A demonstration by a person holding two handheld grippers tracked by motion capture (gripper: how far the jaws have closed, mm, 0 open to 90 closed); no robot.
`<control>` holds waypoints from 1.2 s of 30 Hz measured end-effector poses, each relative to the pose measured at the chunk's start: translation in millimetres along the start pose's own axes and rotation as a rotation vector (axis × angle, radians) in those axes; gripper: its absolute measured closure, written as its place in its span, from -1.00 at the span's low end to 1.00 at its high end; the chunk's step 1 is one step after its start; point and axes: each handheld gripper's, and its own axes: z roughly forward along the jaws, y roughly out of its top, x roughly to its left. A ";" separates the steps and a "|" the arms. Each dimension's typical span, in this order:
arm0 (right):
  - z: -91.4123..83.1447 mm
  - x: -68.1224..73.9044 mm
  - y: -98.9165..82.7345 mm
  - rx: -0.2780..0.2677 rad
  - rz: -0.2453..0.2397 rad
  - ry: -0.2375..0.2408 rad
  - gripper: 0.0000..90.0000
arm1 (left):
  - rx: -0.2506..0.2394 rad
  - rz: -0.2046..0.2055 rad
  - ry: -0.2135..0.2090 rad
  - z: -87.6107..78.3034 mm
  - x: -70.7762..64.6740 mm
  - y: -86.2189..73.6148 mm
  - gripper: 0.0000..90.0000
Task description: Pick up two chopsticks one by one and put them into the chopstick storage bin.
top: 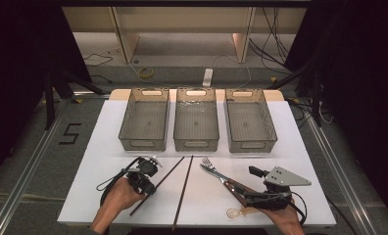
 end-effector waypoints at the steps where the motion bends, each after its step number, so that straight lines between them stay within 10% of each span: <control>1: 0.0 0.0 0.0 0.000 0.000 0.000 -0.49 | 0.003 0.005 -0.001 -0.3 0.4 0.0 0.86; 21: 0.3 0.6 0.0 0.014 -0.004 0.004 -0.49 | -0.084 -0.008 -0.016 -20.2 7.5 -3.3 0.87; 36: 1.6 0.0 -0.8 0.016 -0.001 0.002 -0.49 | -0.268 -0.030 -0.013 -70.8 26.4 -2.7 0.87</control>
